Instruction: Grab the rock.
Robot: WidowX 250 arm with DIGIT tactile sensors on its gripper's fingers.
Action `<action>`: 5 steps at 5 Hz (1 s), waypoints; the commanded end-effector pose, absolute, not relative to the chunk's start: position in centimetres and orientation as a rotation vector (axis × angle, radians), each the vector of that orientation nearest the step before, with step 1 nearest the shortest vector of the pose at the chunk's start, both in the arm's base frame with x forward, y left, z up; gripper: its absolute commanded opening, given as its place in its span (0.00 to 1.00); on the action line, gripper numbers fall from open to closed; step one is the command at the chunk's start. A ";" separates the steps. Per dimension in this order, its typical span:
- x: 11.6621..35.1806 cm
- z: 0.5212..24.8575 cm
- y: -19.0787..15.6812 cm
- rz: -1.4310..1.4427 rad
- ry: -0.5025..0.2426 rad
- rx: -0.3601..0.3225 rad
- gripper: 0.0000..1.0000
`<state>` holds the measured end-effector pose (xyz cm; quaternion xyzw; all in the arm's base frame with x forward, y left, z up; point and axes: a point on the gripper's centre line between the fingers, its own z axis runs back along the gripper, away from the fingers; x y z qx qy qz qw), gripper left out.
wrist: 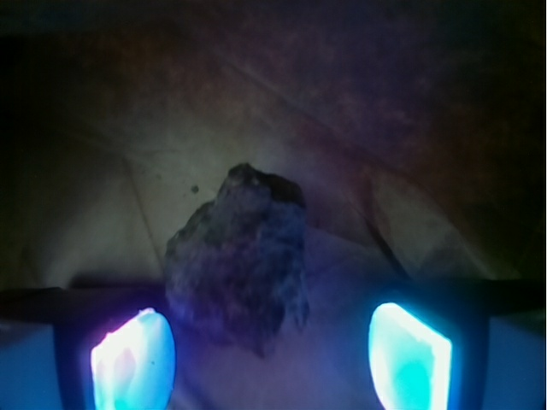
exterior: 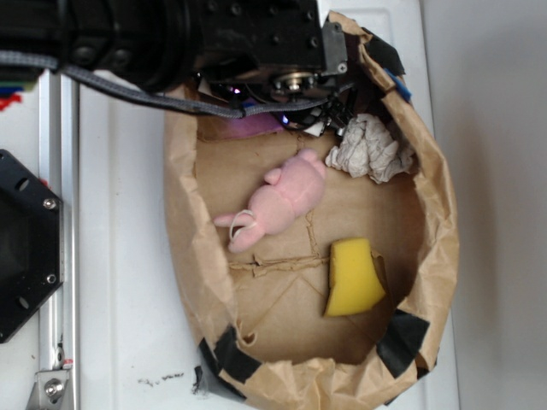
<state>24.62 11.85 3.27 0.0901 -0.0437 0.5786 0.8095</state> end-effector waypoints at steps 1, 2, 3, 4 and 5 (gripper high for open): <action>24.3 2.9 13.5 1.271 -0.126 0.195 1.00; 24.7 2.9 13.6 1.260 -0.134 0.194 1.00; 24.5 2.8 13.6 1.255 -0.131 0.192 1.00; 24.4 2.6 13.7 1.267 -0.124 0.186 0.52; 24.7 2.6 13.6 1.275 -0.120 0.187 0.00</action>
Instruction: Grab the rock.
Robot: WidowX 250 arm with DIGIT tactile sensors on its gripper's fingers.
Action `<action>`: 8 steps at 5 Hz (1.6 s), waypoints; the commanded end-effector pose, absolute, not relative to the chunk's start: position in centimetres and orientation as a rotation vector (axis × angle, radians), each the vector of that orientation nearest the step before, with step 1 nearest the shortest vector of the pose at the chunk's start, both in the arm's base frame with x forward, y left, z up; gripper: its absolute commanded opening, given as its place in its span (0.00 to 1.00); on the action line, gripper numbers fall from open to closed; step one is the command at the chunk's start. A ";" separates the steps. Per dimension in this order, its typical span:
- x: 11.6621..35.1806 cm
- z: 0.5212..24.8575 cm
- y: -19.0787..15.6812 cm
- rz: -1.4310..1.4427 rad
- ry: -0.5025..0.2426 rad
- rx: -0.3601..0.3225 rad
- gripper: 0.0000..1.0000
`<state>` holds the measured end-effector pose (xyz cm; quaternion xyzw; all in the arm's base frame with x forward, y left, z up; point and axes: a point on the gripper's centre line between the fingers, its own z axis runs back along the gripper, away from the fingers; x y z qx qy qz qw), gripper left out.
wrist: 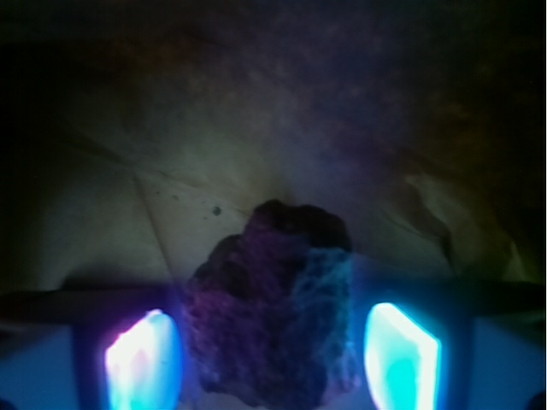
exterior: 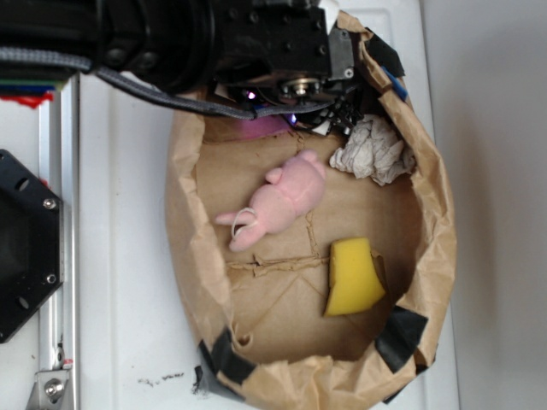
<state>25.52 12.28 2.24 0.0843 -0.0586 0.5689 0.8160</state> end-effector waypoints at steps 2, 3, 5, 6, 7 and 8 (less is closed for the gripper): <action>24.3 2.6 13.6 1.279 -0.111 0.185 0.00; 24.4 3.1 13.4 1.201 -0.079 0.174 0.00; 26.6 9.0 10.6 0.854 -0.149 0.084 0.00; 27.5 11.8 8.4 0.699 -0.165 0.059 0.00; 28.0 13.6 7.0 0.551 -0.128 0.022 0.00; 27.8 15.5 5.8 0.350 -0.104 -0.013 0.00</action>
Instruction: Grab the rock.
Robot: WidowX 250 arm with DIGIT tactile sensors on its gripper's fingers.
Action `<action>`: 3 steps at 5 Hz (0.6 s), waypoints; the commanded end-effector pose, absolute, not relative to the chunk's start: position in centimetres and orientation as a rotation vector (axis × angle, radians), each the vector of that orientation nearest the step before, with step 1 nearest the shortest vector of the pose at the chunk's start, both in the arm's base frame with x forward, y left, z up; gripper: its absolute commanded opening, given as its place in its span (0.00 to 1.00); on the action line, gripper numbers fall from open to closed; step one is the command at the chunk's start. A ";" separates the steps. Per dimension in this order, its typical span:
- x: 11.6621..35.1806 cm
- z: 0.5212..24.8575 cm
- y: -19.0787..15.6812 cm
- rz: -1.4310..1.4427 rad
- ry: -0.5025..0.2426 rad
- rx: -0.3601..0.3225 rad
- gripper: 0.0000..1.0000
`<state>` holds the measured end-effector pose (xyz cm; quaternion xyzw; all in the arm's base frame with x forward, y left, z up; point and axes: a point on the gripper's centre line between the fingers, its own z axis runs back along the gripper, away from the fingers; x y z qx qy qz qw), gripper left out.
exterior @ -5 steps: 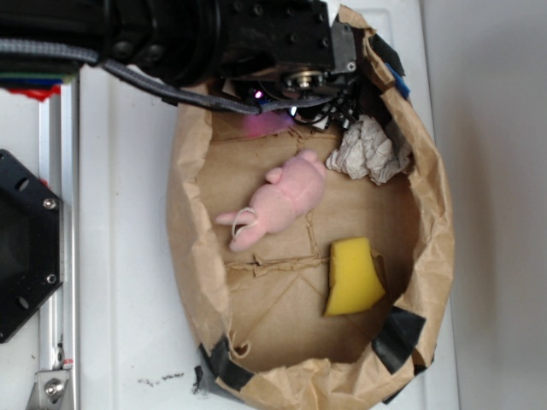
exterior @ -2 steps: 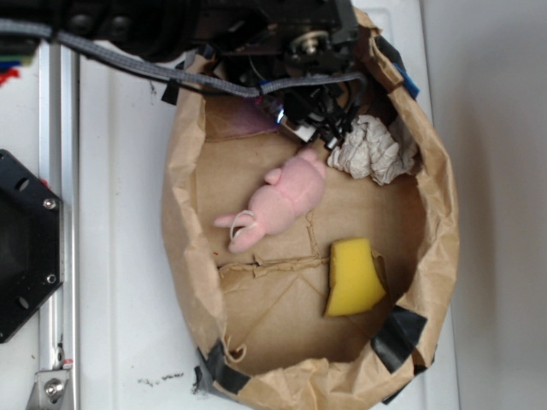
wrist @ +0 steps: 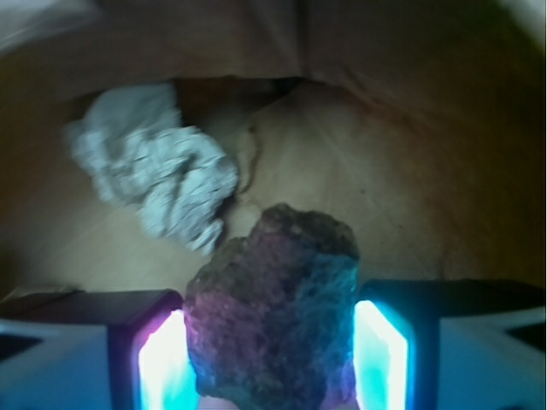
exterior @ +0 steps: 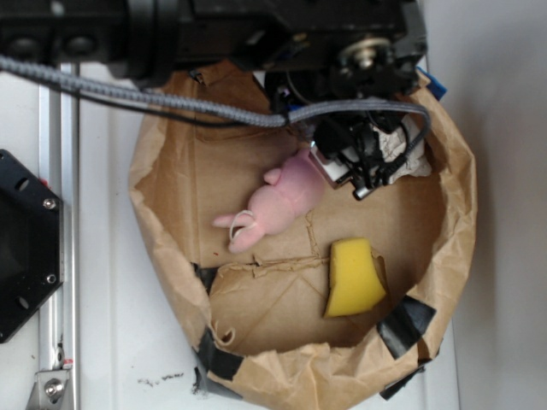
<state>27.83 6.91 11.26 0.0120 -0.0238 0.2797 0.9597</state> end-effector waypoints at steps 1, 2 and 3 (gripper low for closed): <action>26.8 17.1 4.6 0.253 -0.132 -0.002 0.00; 26.7 19.1 3.9 0.205 -0.133 -0.051 0.00; 26.8 19.4 3.9 0.227 -0.128 -0.034 0.00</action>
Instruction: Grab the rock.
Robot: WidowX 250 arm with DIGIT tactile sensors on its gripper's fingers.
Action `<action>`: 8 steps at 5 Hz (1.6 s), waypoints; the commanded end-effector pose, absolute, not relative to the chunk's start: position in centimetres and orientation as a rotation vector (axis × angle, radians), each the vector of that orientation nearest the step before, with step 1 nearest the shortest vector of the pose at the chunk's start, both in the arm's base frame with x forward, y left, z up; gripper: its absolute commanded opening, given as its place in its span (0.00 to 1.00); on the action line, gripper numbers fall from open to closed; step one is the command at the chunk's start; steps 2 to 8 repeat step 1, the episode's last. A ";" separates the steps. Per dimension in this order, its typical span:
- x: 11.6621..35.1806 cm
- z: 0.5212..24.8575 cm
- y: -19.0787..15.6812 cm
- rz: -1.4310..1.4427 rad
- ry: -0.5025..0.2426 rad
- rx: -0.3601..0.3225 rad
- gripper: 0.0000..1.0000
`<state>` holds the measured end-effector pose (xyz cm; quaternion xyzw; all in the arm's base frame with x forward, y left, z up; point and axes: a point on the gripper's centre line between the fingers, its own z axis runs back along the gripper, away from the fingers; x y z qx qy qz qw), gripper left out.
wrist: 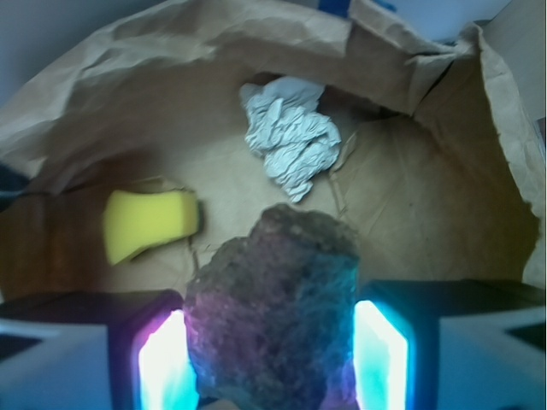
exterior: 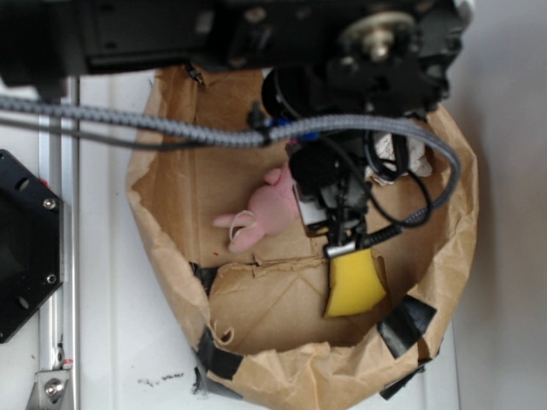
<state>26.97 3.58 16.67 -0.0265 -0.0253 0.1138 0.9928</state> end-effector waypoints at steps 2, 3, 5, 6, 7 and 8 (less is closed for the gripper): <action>26.9 19.5 4.0 0.234 -0.131 -0.029 0.00; 26.9 19.5 4.0 0.234 -0.131 -0.029 0.00; 26.9 19.5 4.0 0.234 -0.131 -0.029 0.00; 26.9 19.5 4.0 0.234 -0.131 -0.029 0.00; 26.9 19.5 4.0 0.234 -0.131 -0.029 0.00; 26.9 19.5 4.0 0.234 -0.131 -0.029 0.00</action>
